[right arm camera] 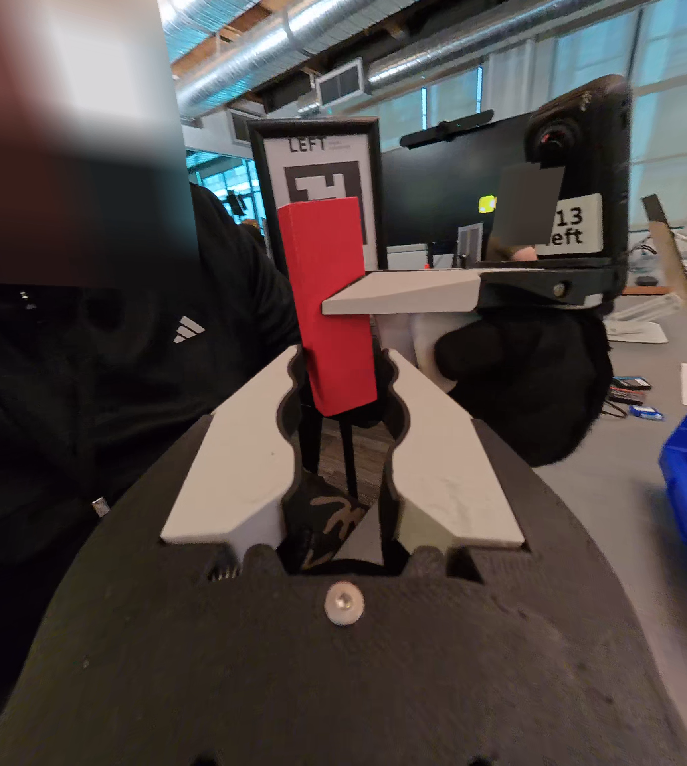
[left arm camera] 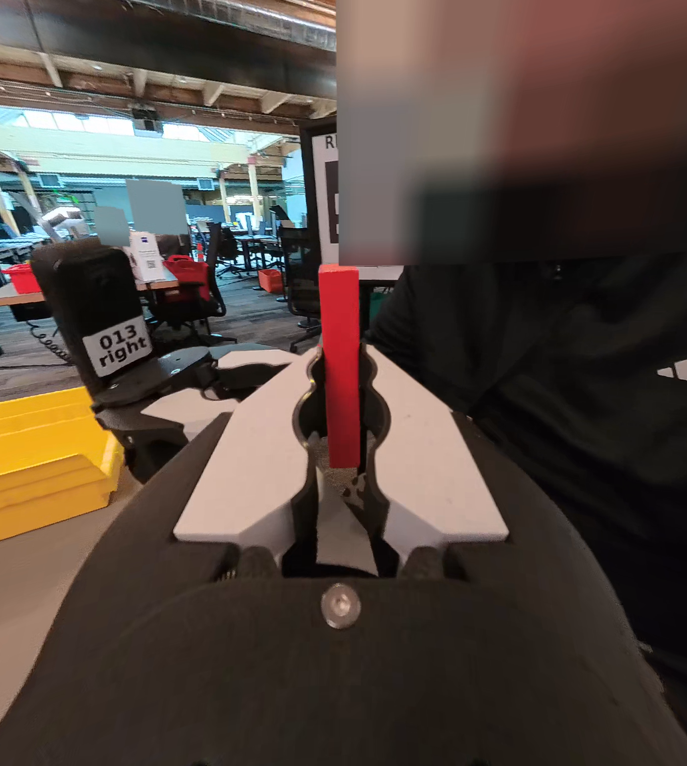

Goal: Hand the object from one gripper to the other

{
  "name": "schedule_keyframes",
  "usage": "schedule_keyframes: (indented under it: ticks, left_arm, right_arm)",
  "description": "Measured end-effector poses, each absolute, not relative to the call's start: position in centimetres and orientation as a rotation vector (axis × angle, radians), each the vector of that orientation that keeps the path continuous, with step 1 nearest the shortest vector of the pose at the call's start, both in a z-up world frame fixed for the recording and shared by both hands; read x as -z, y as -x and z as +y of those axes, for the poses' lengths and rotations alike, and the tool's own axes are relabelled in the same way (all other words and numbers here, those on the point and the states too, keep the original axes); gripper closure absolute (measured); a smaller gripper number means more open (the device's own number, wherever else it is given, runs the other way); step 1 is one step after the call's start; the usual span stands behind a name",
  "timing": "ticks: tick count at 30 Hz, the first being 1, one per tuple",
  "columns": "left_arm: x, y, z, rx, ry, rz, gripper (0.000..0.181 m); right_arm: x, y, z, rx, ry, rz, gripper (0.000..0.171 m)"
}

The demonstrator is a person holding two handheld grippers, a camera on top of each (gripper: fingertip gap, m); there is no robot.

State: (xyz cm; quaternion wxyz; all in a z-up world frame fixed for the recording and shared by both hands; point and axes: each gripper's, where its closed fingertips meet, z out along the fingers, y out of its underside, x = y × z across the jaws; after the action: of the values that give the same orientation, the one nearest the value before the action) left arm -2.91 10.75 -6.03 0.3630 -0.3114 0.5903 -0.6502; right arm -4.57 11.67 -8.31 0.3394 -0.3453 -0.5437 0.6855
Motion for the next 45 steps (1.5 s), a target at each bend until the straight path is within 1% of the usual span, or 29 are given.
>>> schedule_keyframes:
  ticks: [1, 11, 23, 27, 35, 36, 37, 41, 45]
  left_arm:
    - [6.1, 2.9, 10.5, 1.683, 0.795, 1.527, 0.167]
    - [5.7, 3.3, 10.6, 1.726, 0.771, 1.504, 0.167]
    - [5.5, 3.7, 9.5, 1.727, 0.729, 1.552, 0.167]
    - [5.6, 3.6, 9.0, 1.734, 0.717, 1.567, 0.167]
    - [5.4, 3.6, 9.0, 1.747, 0.726, 1.559, 0.167]
    - [5.2, 3.2, 9.6, 1.722, 0.754, 1.522, 0.164]
    - [4.8, 2.8, 10.8, 1.676, 0.799, 1.46, 0.151]
    - [3.5, 2.9, 14.9, 1.478, 0.889, 1.281, 0.126]
    - [2.3, 3.8, 18.2, 1.225, 0.925, 1.15, 0.121]
  right_arm:
    - [8.3, 4.5, 11.3, -1.804, 0.877, -1.421, 0.14]
    - [8.0, 4.7, 11.3, -1.812, 0.821, -1.387, 0.142]
    - [7.7, 5.0, 10.3, -1.907, 0.795, -1.383, 0.141]
    - [8.3, 5.3, 9.5, -1.923, 0.814, -1.436, 0.137]
    - [8.1, 5.4, 9.6, -1.894, 0.782, -1.431, 0.139]
    - [8.0, 5.4, 10.1, -1.87, 0.785, -1.411, 0.14]
    - [7.9, 5.4, 10.6, -1.844, 0.792, -1.387, 0.139]
    - [7.0, 5.0, 13.6, -1.752, 0.846, -1.244, 0.14]
    - [5.6, 4.4, 17.9, -1.603, 0.924, -1.025, 0.139]
